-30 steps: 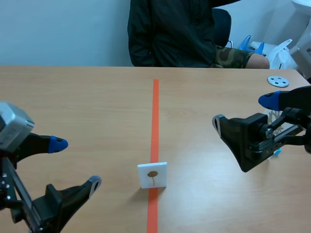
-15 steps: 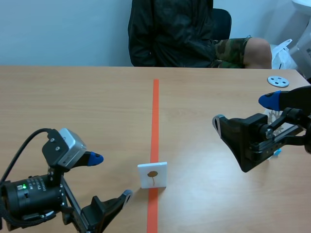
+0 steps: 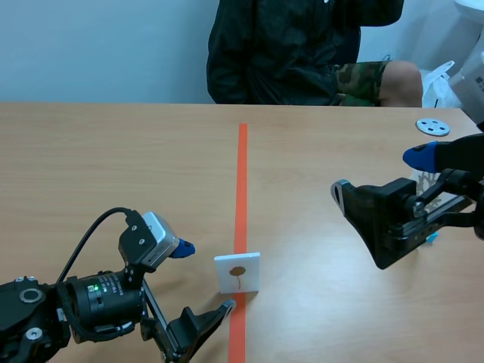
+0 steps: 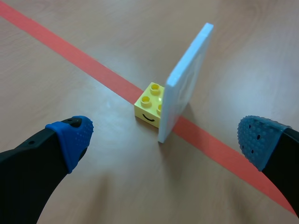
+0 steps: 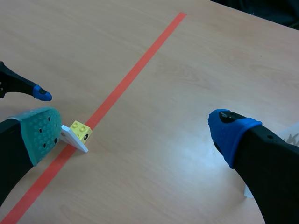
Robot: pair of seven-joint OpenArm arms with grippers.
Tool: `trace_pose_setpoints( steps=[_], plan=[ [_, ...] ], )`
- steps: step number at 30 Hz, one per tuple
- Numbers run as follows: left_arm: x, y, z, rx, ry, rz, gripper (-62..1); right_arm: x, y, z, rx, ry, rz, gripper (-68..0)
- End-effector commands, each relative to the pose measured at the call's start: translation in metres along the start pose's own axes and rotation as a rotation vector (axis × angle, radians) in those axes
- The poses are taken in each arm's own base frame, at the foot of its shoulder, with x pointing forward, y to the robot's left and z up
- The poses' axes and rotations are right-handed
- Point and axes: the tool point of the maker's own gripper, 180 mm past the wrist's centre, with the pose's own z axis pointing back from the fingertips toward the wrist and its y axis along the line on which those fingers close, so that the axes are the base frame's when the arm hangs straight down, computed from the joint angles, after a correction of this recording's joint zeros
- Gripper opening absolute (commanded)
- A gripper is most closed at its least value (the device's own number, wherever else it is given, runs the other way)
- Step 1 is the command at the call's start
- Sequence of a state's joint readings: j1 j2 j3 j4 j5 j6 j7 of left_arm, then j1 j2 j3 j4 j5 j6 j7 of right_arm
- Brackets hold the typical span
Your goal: Sort the leaf by its shape. The table is split by an orange tape line. A compound leaf with several leaflets goes to the left side, a simple leaf with one blade goes to the right side. Return to the home posture when a red brick is placed on the table.
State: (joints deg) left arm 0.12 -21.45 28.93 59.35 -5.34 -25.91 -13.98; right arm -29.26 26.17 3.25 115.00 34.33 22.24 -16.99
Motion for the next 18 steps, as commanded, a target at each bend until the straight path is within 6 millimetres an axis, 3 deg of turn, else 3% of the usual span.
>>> trace_pose_setpoints(
  steps=[1, 18],
  plan=[
    [0.016, -0.003, -0.005, -0.011, -0.058, -0.004, 1.4, 0.011, -0.003, 0.000, -0.009, -0.036, 0.009, -2.1],
    [0.031, -0.010, -0.028, -0.016, -0.098, -0.025, 1.4, 0.011, -0.003, 0.000, -0.009, -0.035, 0.009, -2.1]
  ],
)
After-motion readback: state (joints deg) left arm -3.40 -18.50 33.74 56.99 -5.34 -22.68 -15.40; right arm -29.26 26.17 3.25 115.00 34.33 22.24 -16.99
